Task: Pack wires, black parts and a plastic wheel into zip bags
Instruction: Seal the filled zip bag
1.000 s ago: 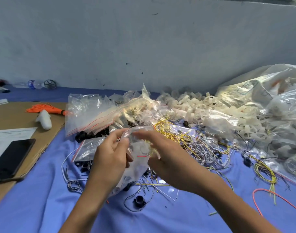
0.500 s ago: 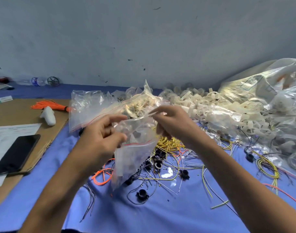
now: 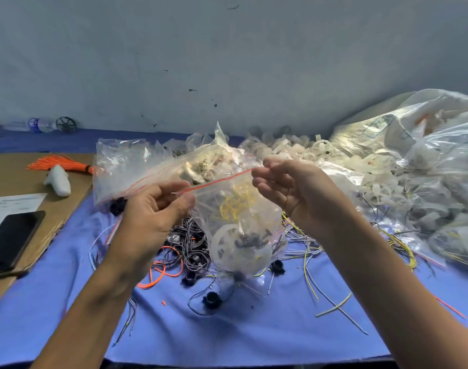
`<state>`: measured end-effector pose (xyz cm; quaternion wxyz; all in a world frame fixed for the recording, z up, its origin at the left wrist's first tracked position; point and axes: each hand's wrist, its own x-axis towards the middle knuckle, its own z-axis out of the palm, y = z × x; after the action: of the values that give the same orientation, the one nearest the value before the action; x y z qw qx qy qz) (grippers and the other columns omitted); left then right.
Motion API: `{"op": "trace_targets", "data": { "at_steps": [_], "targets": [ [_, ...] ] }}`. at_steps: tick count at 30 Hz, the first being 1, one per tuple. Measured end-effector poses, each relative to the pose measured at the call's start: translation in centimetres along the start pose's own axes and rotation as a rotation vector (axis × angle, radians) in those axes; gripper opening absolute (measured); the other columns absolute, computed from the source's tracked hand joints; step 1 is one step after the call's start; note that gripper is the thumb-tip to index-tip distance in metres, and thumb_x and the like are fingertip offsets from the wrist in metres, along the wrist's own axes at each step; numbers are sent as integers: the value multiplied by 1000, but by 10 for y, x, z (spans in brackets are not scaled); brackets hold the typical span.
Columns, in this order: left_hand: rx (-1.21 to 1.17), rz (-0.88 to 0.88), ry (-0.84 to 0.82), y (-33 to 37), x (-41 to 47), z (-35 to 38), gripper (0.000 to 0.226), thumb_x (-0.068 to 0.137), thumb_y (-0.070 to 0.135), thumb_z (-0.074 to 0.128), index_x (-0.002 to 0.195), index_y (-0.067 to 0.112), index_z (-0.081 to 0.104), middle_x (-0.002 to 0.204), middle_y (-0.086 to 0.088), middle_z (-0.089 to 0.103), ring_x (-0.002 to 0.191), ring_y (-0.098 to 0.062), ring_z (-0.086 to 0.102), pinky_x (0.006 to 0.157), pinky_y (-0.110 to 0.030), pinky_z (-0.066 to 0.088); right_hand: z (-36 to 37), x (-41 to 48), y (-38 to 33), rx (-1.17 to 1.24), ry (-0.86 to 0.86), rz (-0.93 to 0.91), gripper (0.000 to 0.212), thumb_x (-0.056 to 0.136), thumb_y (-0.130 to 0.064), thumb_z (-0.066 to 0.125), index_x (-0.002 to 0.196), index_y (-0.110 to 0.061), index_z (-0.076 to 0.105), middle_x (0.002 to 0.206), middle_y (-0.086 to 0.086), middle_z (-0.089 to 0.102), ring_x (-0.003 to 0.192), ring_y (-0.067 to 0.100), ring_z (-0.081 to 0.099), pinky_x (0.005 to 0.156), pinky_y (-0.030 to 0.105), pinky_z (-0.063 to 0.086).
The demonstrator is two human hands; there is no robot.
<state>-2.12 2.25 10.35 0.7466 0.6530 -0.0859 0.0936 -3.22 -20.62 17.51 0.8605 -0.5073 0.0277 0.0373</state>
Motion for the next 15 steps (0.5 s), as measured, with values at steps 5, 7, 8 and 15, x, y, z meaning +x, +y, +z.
{"op": "trace_targets", "data": {
  "at_steps": [5,7,8,15],
  "targets": [
    [123,18,-38,-21,13,17,7,83,11,76,90,14,75,75,9,74,65,3,61,60,-9,46,-27,1,10,7,97,19,15,94,-1,48,100,2,61,84,15,75,73,23,74,56,21,56],
    [179,38,-48,-20,19,22,9,80,20,78,88,16,76,77,7,75,67,1,64,64,-11,48,-32,3,10,36,123,13,15,95,-2,48,102,2,60,88,15,75,77,24,75,57,21,57],
    [215,53,-64,-18,22,22,12,79,25,79,89,19,77,81,7,76,71,0,67,66,-11,49,-33,5,8,52,131,9,15,95,-2,47,102,2,60,89,15,75,79,24,75,58,21,57],
    [351,129,-105,-17,29,17,9,82,29,78,90,26,76,86,9,76,81,-5,71,76,-20,53,-34,5,1,56,141,12,18,97,-5,46,105,0,61,95,11,76,85,21,75,58,19,55]
  ]
}}
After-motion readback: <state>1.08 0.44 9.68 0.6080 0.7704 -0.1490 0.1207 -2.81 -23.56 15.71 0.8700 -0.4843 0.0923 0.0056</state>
